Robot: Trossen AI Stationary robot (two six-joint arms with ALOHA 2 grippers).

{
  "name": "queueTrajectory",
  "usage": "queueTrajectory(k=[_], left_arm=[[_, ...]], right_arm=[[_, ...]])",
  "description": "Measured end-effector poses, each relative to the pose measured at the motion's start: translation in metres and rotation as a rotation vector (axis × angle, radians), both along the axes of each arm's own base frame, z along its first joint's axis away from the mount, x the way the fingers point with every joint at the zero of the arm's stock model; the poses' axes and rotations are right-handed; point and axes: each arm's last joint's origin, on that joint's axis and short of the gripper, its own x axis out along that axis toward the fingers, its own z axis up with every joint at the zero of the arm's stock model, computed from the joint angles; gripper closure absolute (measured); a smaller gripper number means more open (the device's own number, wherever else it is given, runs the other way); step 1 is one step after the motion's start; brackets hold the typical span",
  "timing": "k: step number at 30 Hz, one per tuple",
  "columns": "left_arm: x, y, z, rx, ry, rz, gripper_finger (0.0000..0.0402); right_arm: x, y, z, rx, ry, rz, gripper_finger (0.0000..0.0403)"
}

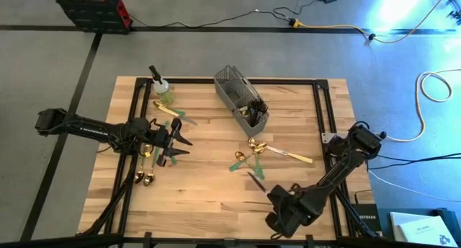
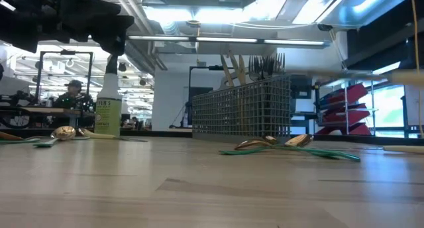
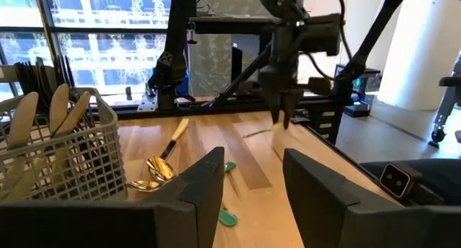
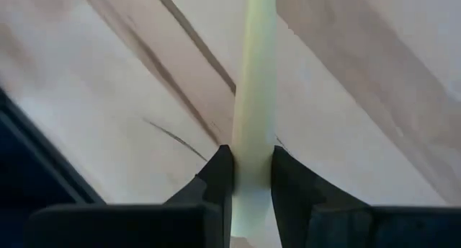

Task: Sort silverware
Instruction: Put the yellow table knife into the gray silverware organizer

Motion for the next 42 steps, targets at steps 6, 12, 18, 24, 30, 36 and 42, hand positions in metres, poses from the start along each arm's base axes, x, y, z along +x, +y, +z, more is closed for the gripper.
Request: queueTrajectory(k=[6,12,18,24,30,36,42], left_arm=[[0.0,0.0,0.0,-0.005,0.001,0.0,0.0273],[0.0,0.0,0.0,-0.025,0.004,0.0,0.0273],[0.003,-0.001,-0.005,-0.075,0.054,-0.049,0.0273],[0.01,-0.008,-0.016,-0.071,0.115,-0.102,0.0273],[0.018,-0.026,-0.011,-0.008,-0.031,-0.216,0.0273],[0.034,-0.033,-0.008,-0.02,-0.07,-0.26,0.0273],[0.066,-0.043,0.002,-0.05,-0.066,-0.372,0.0272]], right_arm=[[0.01,0.002,0.012,-0.153,-0.22,0.053,0.0356],[0.035,-0.006,0.018,-0.212,-0.354,0.135,0.0356],[0.077,-0.019,0.033,-0.27,-0.557,0.302,0.0356],[0.115,-0.043,0.049,-0.299,-0.722,0.48,0.0356],[0.142,-0.071,0.061,-0.258,-0.869,0.603,0.0356],[0.153,-0.088,0.062,-0.243,-0.907,0.624,0.0357],[0.157,-0.097,0.062,-0.253,-0.901,0.642,0.0357]])
